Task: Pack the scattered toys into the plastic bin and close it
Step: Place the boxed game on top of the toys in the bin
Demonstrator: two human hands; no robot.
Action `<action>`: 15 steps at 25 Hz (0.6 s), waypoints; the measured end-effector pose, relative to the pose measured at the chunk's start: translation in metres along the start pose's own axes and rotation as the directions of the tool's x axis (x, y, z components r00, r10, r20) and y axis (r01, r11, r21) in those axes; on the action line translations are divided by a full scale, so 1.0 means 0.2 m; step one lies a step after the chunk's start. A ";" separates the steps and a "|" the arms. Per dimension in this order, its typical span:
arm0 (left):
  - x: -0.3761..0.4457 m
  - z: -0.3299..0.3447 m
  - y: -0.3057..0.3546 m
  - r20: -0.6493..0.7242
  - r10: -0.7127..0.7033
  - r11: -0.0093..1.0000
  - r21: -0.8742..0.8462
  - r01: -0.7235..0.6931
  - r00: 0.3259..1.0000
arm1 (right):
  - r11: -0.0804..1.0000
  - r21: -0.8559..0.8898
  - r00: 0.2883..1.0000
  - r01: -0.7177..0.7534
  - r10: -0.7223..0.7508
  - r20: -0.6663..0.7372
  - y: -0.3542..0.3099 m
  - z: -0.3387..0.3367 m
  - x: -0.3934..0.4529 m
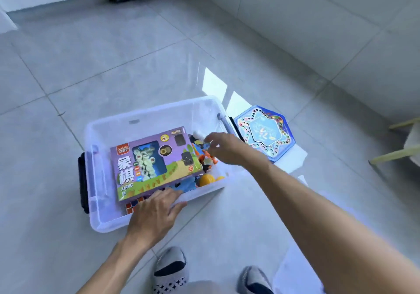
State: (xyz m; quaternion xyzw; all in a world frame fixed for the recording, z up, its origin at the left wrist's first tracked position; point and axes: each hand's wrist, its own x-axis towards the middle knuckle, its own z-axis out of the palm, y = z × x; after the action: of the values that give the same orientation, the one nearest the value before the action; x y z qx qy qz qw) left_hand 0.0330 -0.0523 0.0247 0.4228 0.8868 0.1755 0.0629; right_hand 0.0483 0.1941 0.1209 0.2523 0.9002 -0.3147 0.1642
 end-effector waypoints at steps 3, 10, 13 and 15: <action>0.17 0.02 0.05 -0.018 -0.074 0.997 -0.007 0.074 0.997 | 0.921 -0.388 0.999 0.016 -0.031 -0.030 0.23 -0.30 0.05; 0.70 0.06 0.11 -0.075 -0.186 0.983 -0.010 0.186 0.980 | 0.940 -0.242 0.970 -0.241 0.230 -0.074 1.24 -0.01 0.14; 0.81 0.09 0.07 -0.110 -0.141 0.986 0.069 0.149 0.984 | 0.908 -0.161 0.922 -0.386 0.374 -0.103 1.45 0.18 0.34; 0.82 0.09 0.07 -0.126 -0.122 0.986 0.102 0.135 0.984 | 0.901 -0.234 0.931 -0.364 0.341 -0.134 1.47 0.25 0.46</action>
State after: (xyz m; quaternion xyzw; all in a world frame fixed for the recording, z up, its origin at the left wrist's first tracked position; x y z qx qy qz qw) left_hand -0.0562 0.0862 0.0189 0.3560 0.9229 0.1469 -0.0025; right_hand 0.1448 0.3923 -0.1004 0.4015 0.8790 -0.1497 0.2091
